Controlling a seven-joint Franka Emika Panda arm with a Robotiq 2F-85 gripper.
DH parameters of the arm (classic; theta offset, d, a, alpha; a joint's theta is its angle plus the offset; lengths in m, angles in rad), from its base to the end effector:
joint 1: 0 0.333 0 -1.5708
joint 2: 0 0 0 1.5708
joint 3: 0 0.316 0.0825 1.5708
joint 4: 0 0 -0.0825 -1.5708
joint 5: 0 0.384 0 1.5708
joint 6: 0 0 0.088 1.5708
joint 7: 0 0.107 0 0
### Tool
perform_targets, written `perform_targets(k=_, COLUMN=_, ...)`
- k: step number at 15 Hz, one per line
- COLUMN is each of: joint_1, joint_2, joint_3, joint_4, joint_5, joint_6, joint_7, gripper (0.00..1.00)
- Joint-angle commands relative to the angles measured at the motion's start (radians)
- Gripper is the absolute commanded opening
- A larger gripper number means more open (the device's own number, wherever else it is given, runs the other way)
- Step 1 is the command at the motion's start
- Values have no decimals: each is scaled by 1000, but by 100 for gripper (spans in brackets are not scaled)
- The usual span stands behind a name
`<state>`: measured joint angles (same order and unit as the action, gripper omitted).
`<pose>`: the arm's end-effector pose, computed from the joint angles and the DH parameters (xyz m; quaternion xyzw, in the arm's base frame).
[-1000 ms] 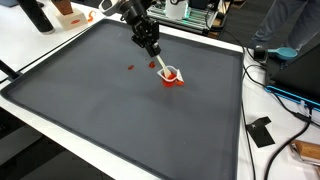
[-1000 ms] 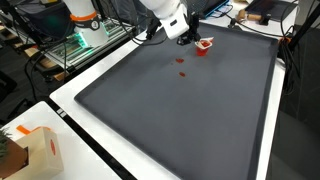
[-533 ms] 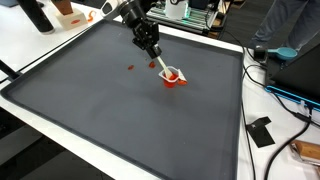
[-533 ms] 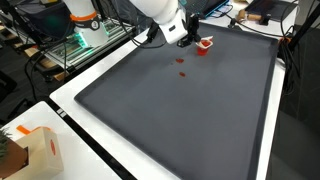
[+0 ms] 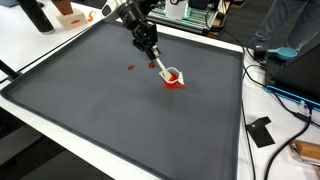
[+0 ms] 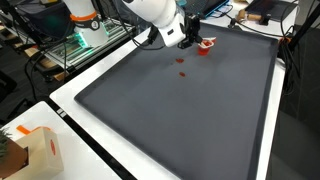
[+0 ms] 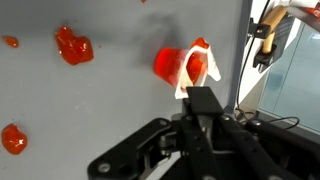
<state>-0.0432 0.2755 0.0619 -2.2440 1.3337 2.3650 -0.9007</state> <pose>0.5340 0.0222 0.2373 -0.9087 0.0786 -0.1150 0.3935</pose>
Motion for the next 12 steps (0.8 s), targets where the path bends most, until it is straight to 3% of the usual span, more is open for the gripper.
perform_targets(k=1, joint_1=3, joint_2=25, joint_3=-17, joint_4=16, joint_5=53, joint_6=-38, joint_7=-37, gripper=3)
perform_targets(k=12, joint_1=-9, joint_2=71, joint_3=-47, joint_4=35, joint_5=98, joint_6=-162, joint_7=-45, gripper=3)
